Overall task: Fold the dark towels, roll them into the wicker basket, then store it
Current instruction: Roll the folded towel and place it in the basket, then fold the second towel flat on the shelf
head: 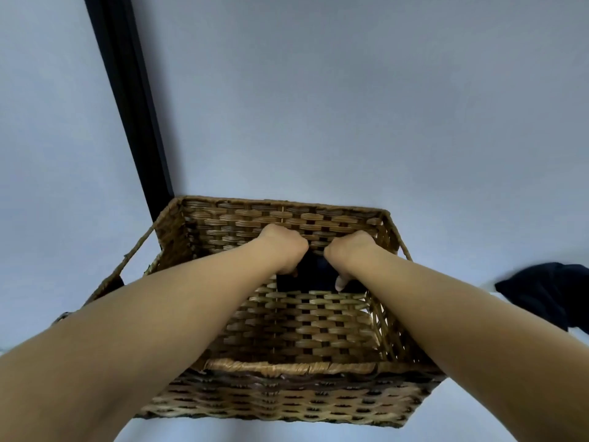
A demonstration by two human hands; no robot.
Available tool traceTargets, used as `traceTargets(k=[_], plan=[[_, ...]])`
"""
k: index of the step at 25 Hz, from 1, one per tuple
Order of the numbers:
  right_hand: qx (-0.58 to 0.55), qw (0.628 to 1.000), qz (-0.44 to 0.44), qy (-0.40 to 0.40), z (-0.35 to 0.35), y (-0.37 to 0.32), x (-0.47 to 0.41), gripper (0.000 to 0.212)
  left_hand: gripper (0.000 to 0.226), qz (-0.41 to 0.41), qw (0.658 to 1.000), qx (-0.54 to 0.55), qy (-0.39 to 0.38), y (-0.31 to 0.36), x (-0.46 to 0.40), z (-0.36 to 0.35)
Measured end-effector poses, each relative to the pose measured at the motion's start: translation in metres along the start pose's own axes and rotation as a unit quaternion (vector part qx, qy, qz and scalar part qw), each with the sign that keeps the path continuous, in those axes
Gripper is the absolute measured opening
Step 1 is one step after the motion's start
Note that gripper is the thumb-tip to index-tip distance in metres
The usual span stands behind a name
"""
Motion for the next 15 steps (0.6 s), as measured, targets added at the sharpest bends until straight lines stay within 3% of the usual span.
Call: traceTargets(k=[4, 7, 10, 15], plan=[[-0.012, 0.997, -0.009, 0.082, 0.032, 0.018, 0.037, 0.066, 0.050, 0.011, 0.997, 0.036, 0.068, -0.004, 0.031, 0.041], [-0.078, 0.977, -0.037, 0.196, 0.043, 0.051, 0.072, 0.055, 0.042, -0.031, 0.974, -0.035, 0.220, 0.000, 0.063, 0.089], [-0.087, 0.939, -0.097, 0.319, 0.032, 0.083, 0.105, 0.060, 0.057, -0.067, 0.940, -0.017, 0.334, 0.004, 0.082, 0.109], [-0.096, 0.909, -0.197, 0.355, -0.011, 0.121, 0.138, 0.075, 0.082, -0.065, 0.938, 0.029, 0.339, 0.030, 0.077, 0.124]])
Point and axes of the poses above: each hand's wrist, its own x-axis away from the middle knuckle, its own z-axis out of the back of the hand, y = z × x, the point moved 5 cm from there along -x, towards the middle knuckle, and after that the axes turned 11 degrees about x, right-handed, at the moved point
